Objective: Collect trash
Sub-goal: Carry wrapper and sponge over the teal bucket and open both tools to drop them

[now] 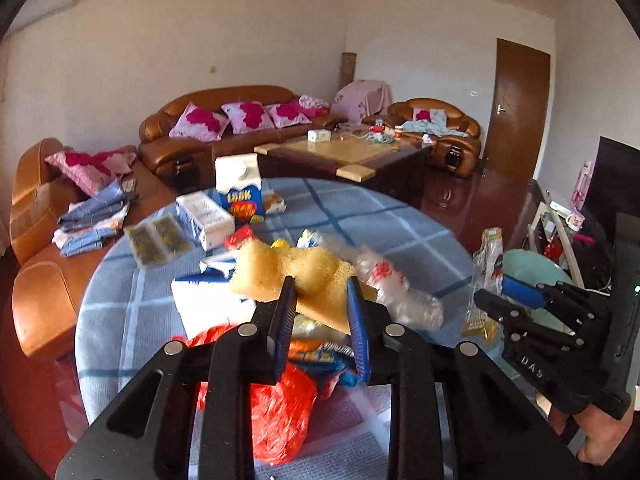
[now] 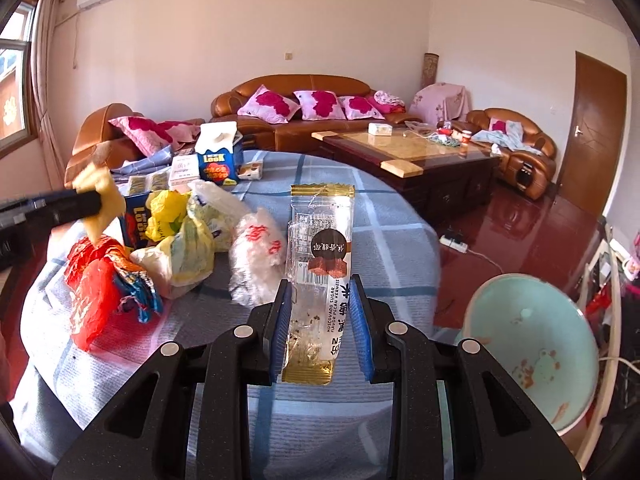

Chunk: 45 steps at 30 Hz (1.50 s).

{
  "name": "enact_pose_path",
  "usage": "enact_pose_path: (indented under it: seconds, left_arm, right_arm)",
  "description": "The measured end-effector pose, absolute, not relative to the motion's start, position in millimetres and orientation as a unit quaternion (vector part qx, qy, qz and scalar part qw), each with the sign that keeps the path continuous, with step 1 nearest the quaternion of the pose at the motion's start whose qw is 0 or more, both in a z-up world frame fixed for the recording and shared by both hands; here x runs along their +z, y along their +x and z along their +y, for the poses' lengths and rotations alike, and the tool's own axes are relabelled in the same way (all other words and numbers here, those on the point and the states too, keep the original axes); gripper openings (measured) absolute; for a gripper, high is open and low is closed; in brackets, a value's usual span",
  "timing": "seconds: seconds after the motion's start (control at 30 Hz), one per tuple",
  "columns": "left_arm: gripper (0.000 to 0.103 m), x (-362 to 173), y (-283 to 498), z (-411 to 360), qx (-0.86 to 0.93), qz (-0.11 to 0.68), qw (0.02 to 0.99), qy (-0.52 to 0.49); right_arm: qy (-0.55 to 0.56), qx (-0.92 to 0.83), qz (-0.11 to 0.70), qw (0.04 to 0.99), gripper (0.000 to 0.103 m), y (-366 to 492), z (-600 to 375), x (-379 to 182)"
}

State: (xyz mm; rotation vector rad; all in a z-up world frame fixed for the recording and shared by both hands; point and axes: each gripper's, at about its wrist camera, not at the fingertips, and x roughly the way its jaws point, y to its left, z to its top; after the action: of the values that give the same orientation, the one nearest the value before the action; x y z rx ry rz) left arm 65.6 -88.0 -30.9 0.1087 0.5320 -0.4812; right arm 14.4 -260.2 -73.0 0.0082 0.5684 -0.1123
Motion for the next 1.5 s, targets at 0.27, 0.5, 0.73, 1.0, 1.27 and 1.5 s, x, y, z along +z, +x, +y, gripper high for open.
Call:
enact_pose_path:
  seconds: [0.27, 0.5, 0.73, 1.0, 1.27, 1.5]
  left_arm:
    - [0.026, -23, 72, -144, -0.270, 0.236, 0.930, 0.078]
    - [0.026, -28, 68, -197, -0.302, 0.230, 0.919, 0.108]
    - [0.026, -45, 59, -241, -0.325, 0.238, 0.904, 0.145]
    - [0.026, -60, 58, -283, -0.345, 0.244, 0.889, 0.176]
    - [0.026, -69, 49, -319, -0.366, 0.243, 0.876, 0.199]
    - [0.027, -77, 46, -340, -0.373, 0.247, 0.869, 0.212]
  right_arm:
    - [0.003, -0.111, 0.281, 0.953, 0.029, 7, -297, -70]
    - [0.008, -0.160, 0.282, 0.946, 0.029, -5, -333, -71]
    - [0.019, -0.200, 0.284, 0.938, 0.029, -12, -368, -75]
    - [0.025, -0.245, 0.293, 0.924, 0.029, -27, -401, -82]
    - [0.038, -0.265, 0.305, 0.914, 0.029, -33, -425, -94]
    - [0.052, -0.280, 0.311, 0.907, 0.029, -38, -440, -99]
